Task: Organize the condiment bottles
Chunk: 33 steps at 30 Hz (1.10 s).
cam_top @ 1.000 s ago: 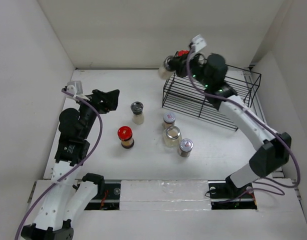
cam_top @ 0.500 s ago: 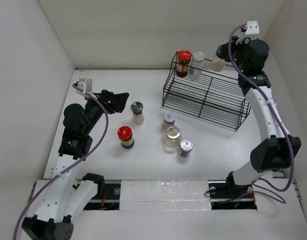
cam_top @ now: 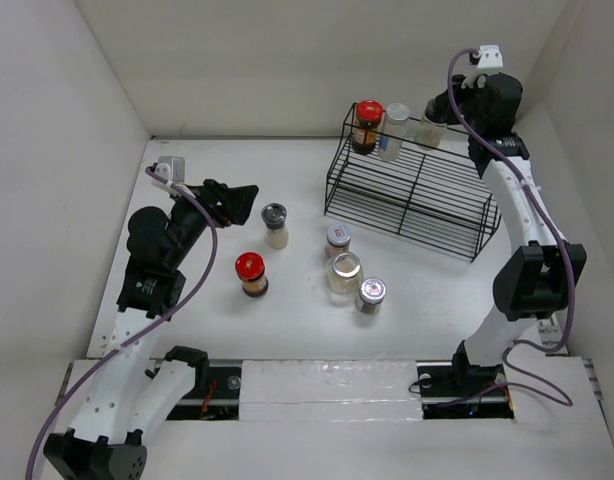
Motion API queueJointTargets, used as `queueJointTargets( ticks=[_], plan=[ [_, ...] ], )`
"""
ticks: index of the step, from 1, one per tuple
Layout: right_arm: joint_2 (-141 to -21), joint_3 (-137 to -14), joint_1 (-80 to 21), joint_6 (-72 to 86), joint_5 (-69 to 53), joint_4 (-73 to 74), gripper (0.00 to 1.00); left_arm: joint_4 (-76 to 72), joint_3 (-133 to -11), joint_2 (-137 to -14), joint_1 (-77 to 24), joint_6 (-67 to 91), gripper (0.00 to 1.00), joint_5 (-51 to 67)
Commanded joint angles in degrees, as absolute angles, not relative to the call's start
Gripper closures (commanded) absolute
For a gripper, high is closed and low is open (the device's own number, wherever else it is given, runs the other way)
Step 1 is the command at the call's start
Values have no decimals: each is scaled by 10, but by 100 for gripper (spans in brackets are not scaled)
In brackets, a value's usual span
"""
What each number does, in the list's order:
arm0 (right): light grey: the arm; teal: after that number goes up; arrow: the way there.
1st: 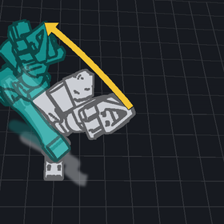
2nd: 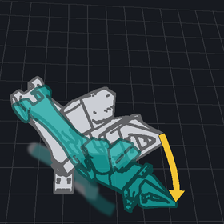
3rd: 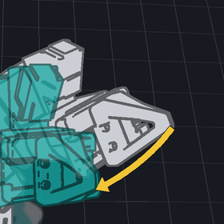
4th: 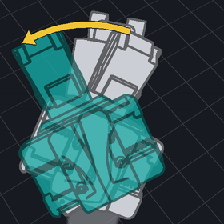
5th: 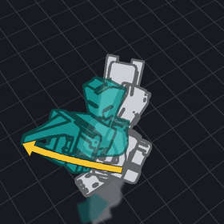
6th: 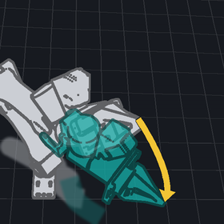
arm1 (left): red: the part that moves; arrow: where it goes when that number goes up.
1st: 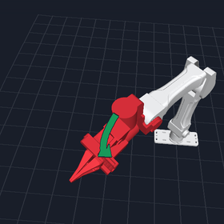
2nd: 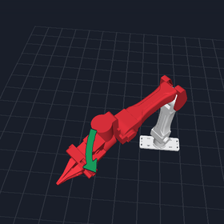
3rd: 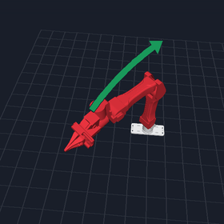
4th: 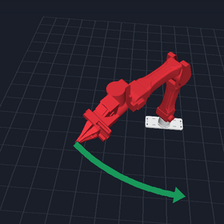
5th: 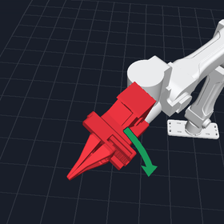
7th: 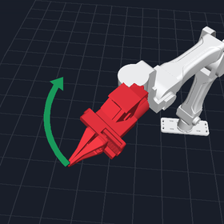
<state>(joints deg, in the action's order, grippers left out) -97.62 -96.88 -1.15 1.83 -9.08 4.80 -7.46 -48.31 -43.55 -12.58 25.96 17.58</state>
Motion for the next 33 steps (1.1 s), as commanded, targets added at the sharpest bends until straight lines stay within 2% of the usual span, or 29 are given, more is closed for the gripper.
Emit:
queueJointTargets(
  ticks=[1,13,16,17,20,21,28,31,33],
  plan=[
    [-976,-1024,-11,24,-103,4,89,-99,-490,-437,-124,252,12,181],
    [-1009,-934,-51,24,-80,4,87,-94,-490,-437,-124,252,12,175],
    [-1009,-920,-51,24,-72,4,78,-94,-490,-432,-124,252,12,170],
    [-1009,-915,-51,24,-72,4,70,-94,-490,-432,-124,252,12,170],
    [-1004,-915,-51,24,-72,4,57,-94,-490,-432,-124,252,12,170],
    [-998,-915,-56,24,-72,4,48,-94,-490,-432,-124,252,12,170],
    [-905,-903,-74,-4,-23,4,25,-94,-490,-432,-124,252,12,175],
    [-862,-872,-112,-24,-18,-10,22,-83,-490,-432,-124,252,13,152],
    [-857,-857,-139,-35,-74,-16,33,-67,-495,-432,-124,258,15,127]
  ],
)
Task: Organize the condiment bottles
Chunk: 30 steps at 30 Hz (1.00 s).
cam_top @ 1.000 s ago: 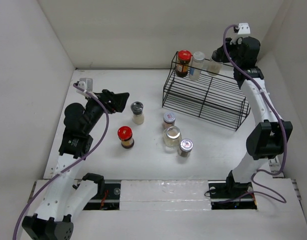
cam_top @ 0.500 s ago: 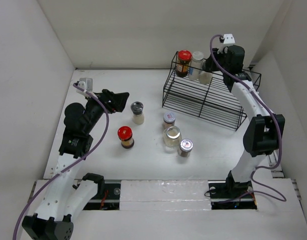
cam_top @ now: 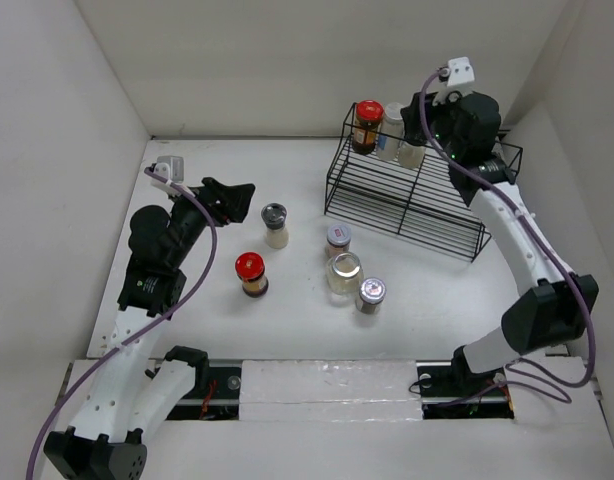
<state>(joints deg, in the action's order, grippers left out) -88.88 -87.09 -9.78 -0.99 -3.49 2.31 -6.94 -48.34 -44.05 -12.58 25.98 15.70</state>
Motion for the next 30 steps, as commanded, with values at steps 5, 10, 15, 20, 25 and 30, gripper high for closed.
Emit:
queueJointTargets(
  ticks=[5,10,15,20,25,30],
  plan=[
    [-927,-825,-274,-35,-216,-47,53,-37,-505,-432,-124,264,22,62],
    [-1015,-820,-390,-35,-225,-80,13,-25,-505,-413,-124,264,24,11],
    [-1077,-855,-444,-56,-197,-73,1,-18,-512,-413,-124,269,26,16],
    [-1135,-910,-449,-63,-144,-33,1,-24,-512,-407,-124,269,26,23],
    [-1151,-916,-454,-63,-112,-25,1,-24,-506,-412,-124,269,26,29],
    [-1158,-924,-473,-76,-127,-19,1,-24,-506,-412,-124,269,26,24]
  ],
)
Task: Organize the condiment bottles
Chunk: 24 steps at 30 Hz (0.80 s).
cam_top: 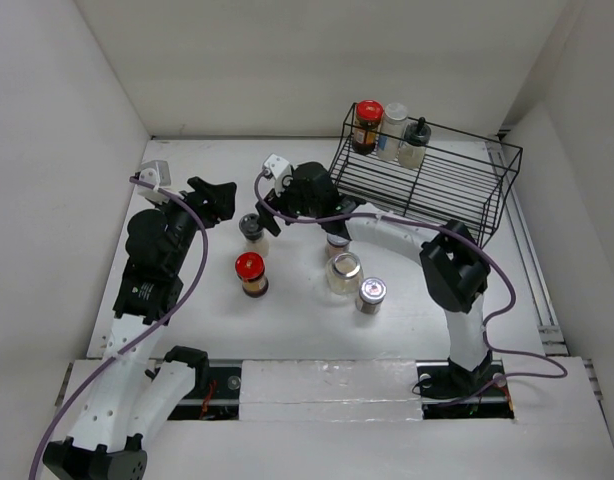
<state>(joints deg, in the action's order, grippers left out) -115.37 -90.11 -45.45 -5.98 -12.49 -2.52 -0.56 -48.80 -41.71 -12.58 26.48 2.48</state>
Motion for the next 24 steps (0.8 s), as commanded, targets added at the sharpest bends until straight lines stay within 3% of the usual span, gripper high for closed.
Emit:
queueJointTargets(
  ticks=[1,10,24],
  plan=[
    [-1158,-924,-473,-84,-146,-19,1,-19,-506,-412,-124,269,26,24],
    [-1113,-897,-479,-78,-188,-37,1,-13,-512,-401,-124,269,27,-1],
    [-1211,-982,-496,-67,-228,-8,1,5,-517,-382,-124,274,28,-35]
  ],
)
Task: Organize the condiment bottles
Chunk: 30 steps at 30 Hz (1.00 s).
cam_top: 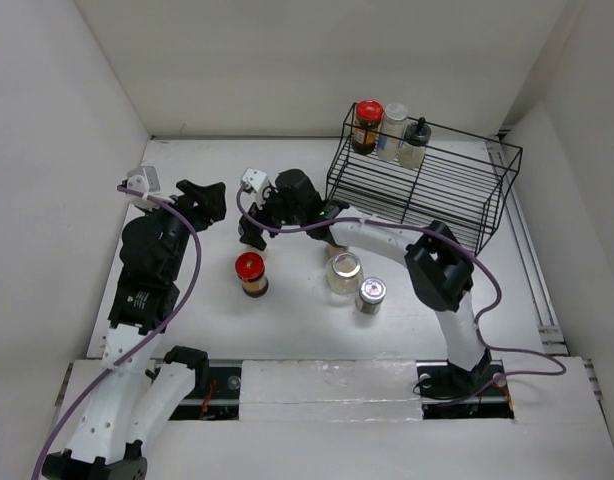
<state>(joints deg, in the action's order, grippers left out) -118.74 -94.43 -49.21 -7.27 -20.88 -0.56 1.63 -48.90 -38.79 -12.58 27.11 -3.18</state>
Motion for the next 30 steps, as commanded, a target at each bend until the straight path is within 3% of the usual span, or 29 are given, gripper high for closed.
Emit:
queueJointTargets(
  ticks=[1,5,7,12,19,25,30],
  plan=[
    [-1217,-987,-496,-62,-228,-8,1,5,-517,-382,-124,274,28,-30],
    [-1230,-993,-496,-56,-194,-3,5,-1,-517,-382,-124,274,28,-30],
    [-1230,-993,-496,-56,-189,-3,21,-1,-517,-382,-124,274,28,-30],
    [-1146,-915,-490,-5,-174,-150,35,-1,-512,-382,-124,274,28,-30],
    [-1013,-890,-447,0,-152,-209,39,-6,-512,-388,-124,274,28,-18],
    [-859,-865,-318,-20,-77,-150,39,-6,-512,-388,-124,274,28,-13],
    [-817,-871,-188,-20,-22,-84,39,-6,-512,-388,-124,274,28,-8]
  ],
)
